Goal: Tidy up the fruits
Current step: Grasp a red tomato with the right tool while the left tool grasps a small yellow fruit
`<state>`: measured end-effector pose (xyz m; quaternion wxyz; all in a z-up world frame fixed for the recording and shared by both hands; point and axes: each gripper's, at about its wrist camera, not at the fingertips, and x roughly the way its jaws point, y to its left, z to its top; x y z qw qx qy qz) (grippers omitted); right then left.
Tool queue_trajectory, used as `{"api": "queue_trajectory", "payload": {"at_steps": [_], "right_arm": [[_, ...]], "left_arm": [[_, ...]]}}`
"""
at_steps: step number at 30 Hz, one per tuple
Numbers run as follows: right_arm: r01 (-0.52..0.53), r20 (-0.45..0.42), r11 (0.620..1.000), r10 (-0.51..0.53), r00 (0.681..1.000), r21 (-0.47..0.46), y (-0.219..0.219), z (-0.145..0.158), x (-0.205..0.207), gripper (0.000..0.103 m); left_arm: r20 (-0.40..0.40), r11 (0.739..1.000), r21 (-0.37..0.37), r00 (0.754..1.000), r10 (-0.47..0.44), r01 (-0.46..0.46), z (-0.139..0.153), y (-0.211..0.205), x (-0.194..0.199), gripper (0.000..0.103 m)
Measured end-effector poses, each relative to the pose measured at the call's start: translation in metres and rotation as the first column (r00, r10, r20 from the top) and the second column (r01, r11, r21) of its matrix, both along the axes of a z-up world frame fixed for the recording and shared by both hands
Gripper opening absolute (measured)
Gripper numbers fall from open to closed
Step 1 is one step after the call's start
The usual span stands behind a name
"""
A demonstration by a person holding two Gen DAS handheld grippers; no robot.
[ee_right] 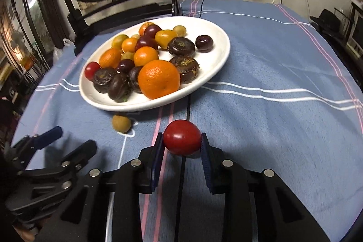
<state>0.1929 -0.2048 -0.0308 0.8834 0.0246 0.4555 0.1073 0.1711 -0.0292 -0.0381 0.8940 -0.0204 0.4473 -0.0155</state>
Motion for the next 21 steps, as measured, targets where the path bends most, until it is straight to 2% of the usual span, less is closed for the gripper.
{"api": "queue_trajectory", "payload": {"at_steps": [4,9,12,16,17,18,19,21], "right_arm": [[0.010,0.010,0.999,-0.010,1.000,0.034,-0.011,0.005,-0.010,0.032],[0.010,0.009,0.997,-0.011,1.000,0.072,-0.018,0.008,-0.009,0.032],[-0.001,0.020,0.997,-0.001,1.000,0.079,-0.020,0.011,-0.011,0.032],[-0.007,0.027,0.997,0.005,1.000,0.071,-0.020,0.011,-0.010,0.032],[-0.009,0.027,0.998,0.007,1.000,0.068,-0.019,0.011,-0.010,0.032],[-0.010,0.026,0.998,0.008,1.000,0.064,-0.019,0.010,-0.010,0.032],[-0.009,0.025,0.998,0.007,1.000,0.063,-0.019,0.011,-0.010,0.032],[-0.008,0.022,0.998,0.007,1.000,0.067,-0.019,0.011,-0.010,0.032]], "left_arm": [[0.001,1.000,-0.004,1.000,-0.030,0.030,-0.004,-0.009,-0.001,0.087],[-0.037,0.999,-0.019,0.999,-0.030,0.030,-0.009,-0.020,0.009,0.087],[-0.050,0.999,-0.005,0.998,-0.041,0.040,-0.010,-0.033,0.020,0.081],[-0.051,0.999,0.011,0.998,-0.040,0.041,-0.010,-0.051,0.035,0.064],[-0.047,0.999,0.015,0.998,-0.040,0.041,-0.009,-0.054,0.038,0.051],[-0.043,0.999,0.017,0.998,-0.041,0.042,-0.008,-0.056,0.041,0.044],[-0.037,0.999,0.015,0.998,-0.045,0.046,-0.006,-0.057,0.042,0.024],[-0.047,0.998,-0.005,0.997,-0.059,0.059,-0.005,-0.055,0.042,0.023]]}}
